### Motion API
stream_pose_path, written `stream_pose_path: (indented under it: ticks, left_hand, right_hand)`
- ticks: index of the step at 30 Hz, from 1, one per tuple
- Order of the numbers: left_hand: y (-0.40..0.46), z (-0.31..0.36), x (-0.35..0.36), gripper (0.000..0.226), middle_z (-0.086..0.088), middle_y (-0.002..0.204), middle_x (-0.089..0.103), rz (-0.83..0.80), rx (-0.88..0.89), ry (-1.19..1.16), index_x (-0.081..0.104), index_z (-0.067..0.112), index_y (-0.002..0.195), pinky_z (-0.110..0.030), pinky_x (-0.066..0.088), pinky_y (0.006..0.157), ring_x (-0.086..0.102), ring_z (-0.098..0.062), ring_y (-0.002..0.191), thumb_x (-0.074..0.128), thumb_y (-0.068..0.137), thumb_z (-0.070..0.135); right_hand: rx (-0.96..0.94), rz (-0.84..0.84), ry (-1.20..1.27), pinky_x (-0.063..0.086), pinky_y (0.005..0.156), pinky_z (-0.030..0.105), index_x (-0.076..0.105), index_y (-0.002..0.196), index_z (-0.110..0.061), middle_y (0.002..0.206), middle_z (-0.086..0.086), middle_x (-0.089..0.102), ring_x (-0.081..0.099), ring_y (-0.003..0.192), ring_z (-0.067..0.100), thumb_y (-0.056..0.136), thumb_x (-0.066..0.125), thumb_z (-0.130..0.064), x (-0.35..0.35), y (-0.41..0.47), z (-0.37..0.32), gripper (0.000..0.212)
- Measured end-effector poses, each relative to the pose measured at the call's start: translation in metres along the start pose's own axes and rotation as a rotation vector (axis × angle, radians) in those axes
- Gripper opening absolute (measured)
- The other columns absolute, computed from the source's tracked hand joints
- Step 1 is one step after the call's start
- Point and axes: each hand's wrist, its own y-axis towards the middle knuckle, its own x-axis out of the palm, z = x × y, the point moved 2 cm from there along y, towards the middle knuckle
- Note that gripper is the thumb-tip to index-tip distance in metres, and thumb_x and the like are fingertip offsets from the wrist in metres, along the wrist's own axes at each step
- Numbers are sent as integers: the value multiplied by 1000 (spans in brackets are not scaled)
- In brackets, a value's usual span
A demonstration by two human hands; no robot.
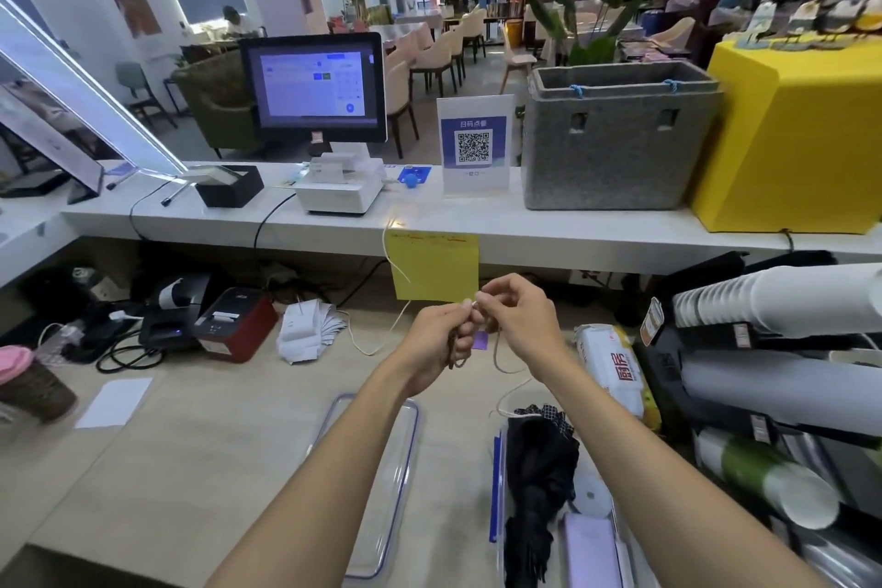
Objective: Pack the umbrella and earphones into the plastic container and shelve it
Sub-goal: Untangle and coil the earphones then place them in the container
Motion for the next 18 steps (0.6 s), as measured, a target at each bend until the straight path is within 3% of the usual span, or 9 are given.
stream_pose_path:
  ticks: [4,8,10,12,14,16,18]
  left_hand:
    - [-6,8,5,27,2,66,59,-56,-93,-222,64,5,97,-17,38,44,46,-7,48,42,106,17]
    - [-6,19,9,24,3,59,50,-113,-167,-484,62,3,102,-16,29,32,34,-4,34,44,105,18]
    - [-5,23,10,28,3,54,47,-160,-176,-537,63,2,100,-16,25,31,31,-4,33,47,105,25]
    - [-5,25,10,30,3,55,49,-153,-171,-568,63,4,94,-16,28,33,33,-4,36,52,103,31]
    - [-4,27,8,26,-2,68,64,-89,-137,-565,62,2,96,-17,45,42,51,-6,46,55,102,26]
    - [1,25,3,27,-18,96,76,3,-66,-496,62,-4,103,-26,62,63,75,-19,74,49,105,20]
    - [7,20,-3,30,-26,115,72,97,-1,-344,61,-4,103,-41,62,84,74,-34,101,42,108,19]
  right_hand:
    - [139,-103,171,56,68,44,67,83,-9,73,10,73,65,62,18,91,67,-41,6,-12,12,33]
    - [135,-247,238,40,50,24,62,71,-7,57,6,64,54,50,16,103,46,-44,15,-25,16,52]
    - [91,-287,196,39,51,20,63,75,-1,56,7,62,52,49,12,106,41,-38,16,-29,17,53]
    - [79,-326,136,42,58,25,63,76,-5,58,8,62,56,52,15,106,42,-34,16,-32,18,47]
    - [75,-362,-2,41,63,32,64,76,-10,60,4,65,60,57,16,104,45,-37,15,-33,19,43]
    - [52,-390,-168,44,60,29,66,76,-15,62,0,67,60,54,11,101,48,-40,13,-34,21,40]
    - [46,-415,-254,45,52,19,68,77,-15,65,0,69,58,47,10,97,52,-38,11,-35,23,34]
